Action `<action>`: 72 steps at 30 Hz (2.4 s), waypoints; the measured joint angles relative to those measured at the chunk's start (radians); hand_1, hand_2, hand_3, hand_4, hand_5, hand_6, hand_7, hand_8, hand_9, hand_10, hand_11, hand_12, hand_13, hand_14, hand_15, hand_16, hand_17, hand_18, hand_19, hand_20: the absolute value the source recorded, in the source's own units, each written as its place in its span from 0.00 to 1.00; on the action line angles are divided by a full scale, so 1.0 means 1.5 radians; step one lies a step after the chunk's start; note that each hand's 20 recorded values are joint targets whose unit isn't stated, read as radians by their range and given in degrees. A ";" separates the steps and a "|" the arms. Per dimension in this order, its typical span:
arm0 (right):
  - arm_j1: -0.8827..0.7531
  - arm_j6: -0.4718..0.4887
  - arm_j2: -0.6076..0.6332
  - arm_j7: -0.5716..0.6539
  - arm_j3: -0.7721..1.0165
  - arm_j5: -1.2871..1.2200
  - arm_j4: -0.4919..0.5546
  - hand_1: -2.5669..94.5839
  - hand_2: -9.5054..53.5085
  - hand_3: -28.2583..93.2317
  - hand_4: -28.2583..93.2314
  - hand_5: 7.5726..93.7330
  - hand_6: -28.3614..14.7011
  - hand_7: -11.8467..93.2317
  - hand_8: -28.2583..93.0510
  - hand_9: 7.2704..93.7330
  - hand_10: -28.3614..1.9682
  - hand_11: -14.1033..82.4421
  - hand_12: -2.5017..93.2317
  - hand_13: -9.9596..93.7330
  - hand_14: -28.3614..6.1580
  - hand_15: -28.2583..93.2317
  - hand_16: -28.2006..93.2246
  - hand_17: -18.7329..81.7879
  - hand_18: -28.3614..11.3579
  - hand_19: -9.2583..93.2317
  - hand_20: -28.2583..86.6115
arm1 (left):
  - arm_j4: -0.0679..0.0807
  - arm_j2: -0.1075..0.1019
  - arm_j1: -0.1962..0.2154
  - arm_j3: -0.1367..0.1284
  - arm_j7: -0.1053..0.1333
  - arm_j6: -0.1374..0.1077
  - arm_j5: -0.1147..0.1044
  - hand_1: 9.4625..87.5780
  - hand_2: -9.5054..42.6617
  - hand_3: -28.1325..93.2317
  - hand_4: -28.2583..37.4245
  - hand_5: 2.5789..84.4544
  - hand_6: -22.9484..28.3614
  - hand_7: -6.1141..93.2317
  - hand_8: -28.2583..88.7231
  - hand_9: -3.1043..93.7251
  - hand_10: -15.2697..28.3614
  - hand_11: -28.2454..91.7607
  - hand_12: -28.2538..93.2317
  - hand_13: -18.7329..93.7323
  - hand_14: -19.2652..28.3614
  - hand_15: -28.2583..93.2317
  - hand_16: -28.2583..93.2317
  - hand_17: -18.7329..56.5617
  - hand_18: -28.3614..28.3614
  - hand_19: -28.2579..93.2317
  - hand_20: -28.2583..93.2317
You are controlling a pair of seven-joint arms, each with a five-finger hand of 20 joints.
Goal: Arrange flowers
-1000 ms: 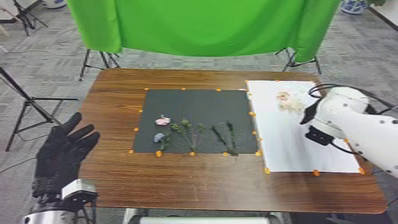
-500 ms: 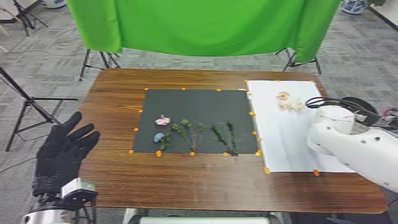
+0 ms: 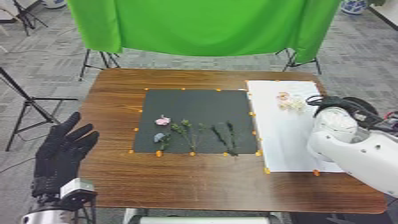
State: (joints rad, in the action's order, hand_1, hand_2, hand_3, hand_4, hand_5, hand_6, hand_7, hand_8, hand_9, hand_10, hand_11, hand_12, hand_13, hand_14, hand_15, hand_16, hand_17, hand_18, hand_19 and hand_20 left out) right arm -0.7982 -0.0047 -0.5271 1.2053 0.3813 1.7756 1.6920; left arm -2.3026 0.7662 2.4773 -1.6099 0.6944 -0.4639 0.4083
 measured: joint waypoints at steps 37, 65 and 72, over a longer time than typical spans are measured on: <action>0.195 -0.026 -0.350 -0.184 -0.209 0.071 -0.001 0.67 0.00 0.85 0.01 0.74 0.67 0.53 0.25 0.95 0.68 0.25 0.38 0.92 0.81 0.84 0.38 0.81 0.44 1.00 0.60 | -0.005 0.018 0.021 -0.040 -0.037 -0.002 0.012 0.22 0.32 0.75 0.04 0.43 0.63 0.17 0.17 0.38 0.80 0.50 0.33 0.36 0.95 0.74 0.13 0.13 0.91 0.62 0.32; 0.154 0.007 -0.471 -0.196 -0.224 0.100 -0.067 0.66 0.00 0.83 0.02 0.72 0.67 0.50 0.24 0.92 0.68 0.25 0.38 0.90 0.78 0.84 0.38 0.79 0.40 1.00 0.59 | 0.018 0.028 -0.056 -0.022 -0.092 0.034 0.043 0.22 0.32 0.76 0.05 0.42 0.63 0.17 0.17 0.38 0.80 0.50 0.33 0.36 0.95 0.74 0.13 0.13 0.91 0.62 0.31; 0.139 0.022 -0.477 -0.196 -0.222 0.102 -0.072 0.62 0.00 0.83 0.03 0.68 0.62 0.45 0.24 0.85 0.61 0.25 0.37 0.86 0.73 0.86 0.38 0.77 0.38 1.00 0.58 | 0.019 0.028 -0.063 -0.021 -0.100 0.037 0.044 0.23 0.32 0.76 0.06 0.42 0.63 0.17 0.17 0.38 0.80 0.50 0.33 0.36 0.95 0.74 0.13 0.13 0.91 0.62 0.31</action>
State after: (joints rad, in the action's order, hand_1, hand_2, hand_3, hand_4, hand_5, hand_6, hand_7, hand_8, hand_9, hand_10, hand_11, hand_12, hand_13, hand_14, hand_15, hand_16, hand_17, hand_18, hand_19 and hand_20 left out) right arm -0.5899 0.0280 -1.2427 0.9117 0.0488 1.9285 1.5833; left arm -2.2737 0.8080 2.3823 -1.6416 0.5443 -0.4086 0.4743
